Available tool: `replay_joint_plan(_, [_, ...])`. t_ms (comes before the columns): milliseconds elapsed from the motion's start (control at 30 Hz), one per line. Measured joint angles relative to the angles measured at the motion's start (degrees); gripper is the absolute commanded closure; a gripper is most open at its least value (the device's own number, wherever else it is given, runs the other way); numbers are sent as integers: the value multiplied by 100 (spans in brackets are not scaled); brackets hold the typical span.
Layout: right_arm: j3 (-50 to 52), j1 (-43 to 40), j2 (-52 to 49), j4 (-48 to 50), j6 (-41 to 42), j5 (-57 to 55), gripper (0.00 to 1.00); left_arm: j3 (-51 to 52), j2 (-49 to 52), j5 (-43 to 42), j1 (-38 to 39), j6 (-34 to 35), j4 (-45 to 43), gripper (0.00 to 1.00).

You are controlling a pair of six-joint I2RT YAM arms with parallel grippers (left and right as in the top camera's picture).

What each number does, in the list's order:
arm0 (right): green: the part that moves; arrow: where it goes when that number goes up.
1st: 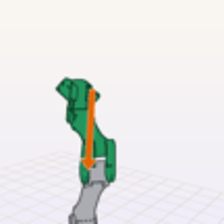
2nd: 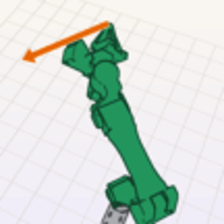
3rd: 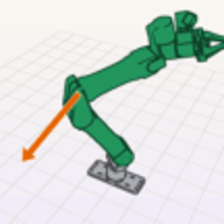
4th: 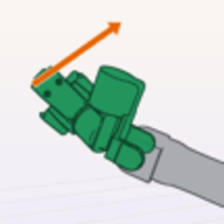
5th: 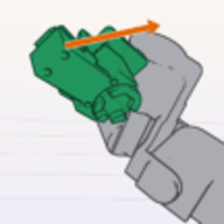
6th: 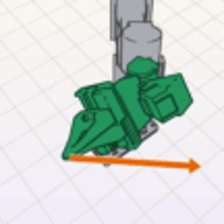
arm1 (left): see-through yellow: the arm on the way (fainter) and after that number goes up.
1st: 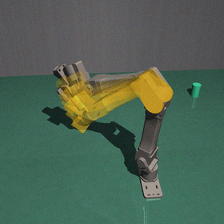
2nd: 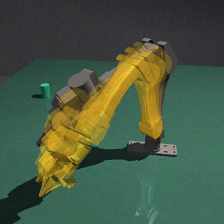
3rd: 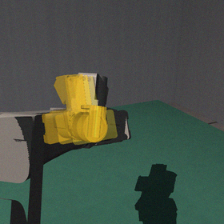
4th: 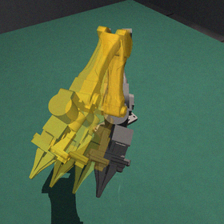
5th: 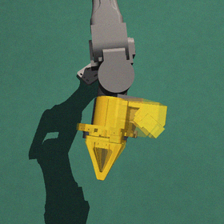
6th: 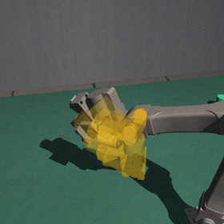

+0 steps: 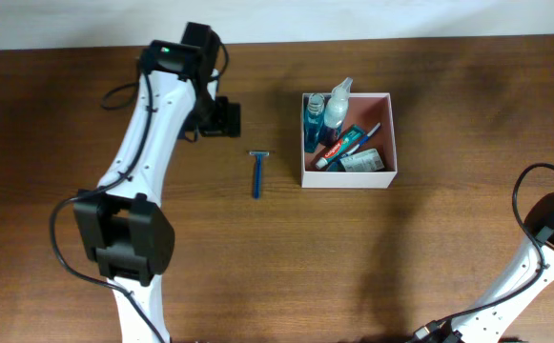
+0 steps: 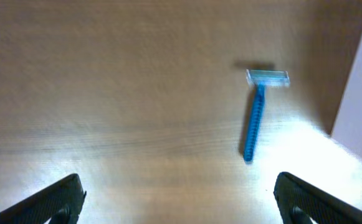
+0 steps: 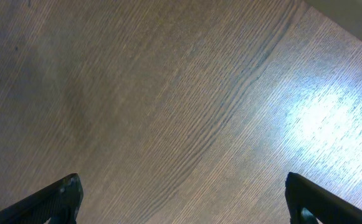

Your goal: Pack container

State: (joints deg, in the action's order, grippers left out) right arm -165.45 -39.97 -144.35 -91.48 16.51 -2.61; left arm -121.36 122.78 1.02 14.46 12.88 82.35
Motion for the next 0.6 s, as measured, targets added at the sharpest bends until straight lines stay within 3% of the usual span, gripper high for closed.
replay_joint_plan(400, [0,0,0,0,0,2,1,0,-514,-129,24,-376,820,0])
replay_joint_plan(533, [0,0,0,0,2,2,1,22,-850,-131,-7,-437,761,0])
replay_joint_plan(600, [0,0,0,0,0,2,1,352,-901,-146,-7,-455,299,0])
